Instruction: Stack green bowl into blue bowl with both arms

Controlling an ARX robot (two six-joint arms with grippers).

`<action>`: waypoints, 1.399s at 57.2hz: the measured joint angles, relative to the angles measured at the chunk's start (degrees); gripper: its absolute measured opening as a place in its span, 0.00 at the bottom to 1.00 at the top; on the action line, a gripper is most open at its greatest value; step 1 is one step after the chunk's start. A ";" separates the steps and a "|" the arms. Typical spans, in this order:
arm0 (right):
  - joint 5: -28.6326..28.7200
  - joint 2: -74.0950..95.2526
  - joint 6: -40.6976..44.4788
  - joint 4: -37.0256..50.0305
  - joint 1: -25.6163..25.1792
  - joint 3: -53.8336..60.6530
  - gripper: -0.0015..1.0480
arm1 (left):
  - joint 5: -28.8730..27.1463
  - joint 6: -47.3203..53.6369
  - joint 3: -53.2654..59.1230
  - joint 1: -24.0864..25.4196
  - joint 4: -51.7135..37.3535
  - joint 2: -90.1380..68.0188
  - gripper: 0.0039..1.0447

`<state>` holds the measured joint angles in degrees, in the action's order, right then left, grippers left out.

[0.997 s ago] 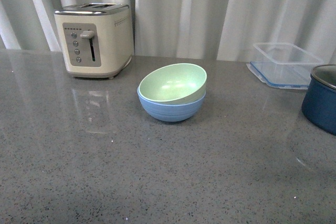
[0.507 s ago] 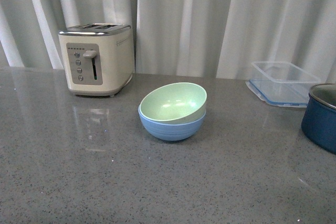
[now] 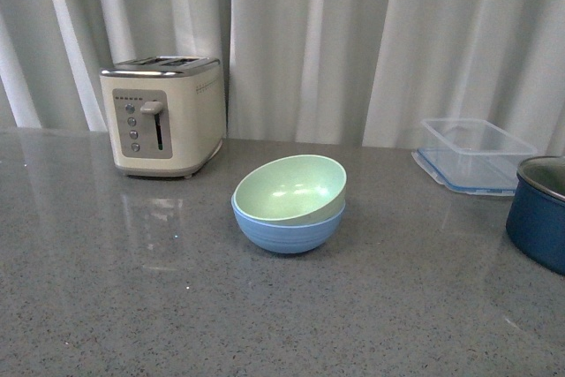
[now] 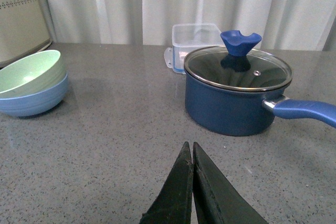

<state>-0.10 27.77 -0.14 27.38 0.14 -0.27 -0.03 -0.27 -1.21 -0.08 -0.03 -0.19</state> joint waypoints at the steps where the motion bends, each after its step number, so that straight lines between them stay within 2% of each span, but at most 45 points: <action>1: -0.02 -0.70 0.00 -0.57 0.00 0.00 0.01 | 0.00 0.00 0.00 0.00 0.00 0.00 0.94; 16: 0.00 -8.98 0.00 -8.44 0.00 0.00 0.01 | 0.00 0.00 0.00 0.00 0.00 0.00 0.94; 48: 0.00 -17.84 0.00 -17.27 0.00 0.00 0.01 | 0.02 0.00 0.00 0.00 0.00 0.00 0.94; 55: 0.07 -25.77 0.02 -26.86 0.00 -0.04 0.01 | 0.00 -0.02 0.00 0.00 0.00 0.00 0.94; 65: 0.04 -27.47 0.02 -27.30 0.00 -0.04 0.01 | 0.02 0.00 0.00 0.00 0.00 0.00 0.94; 80: 0.04 -27.52 0.09 -27.30 0.00 -0.04 0.42 | 0.02 0.00 0.00 0.00 0.00 0.00 0.94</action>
<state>-0.05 0.25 -0.05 0.08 0.14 -0.32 -0.01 -0.27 -1.21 -0.08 -0.03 -0.19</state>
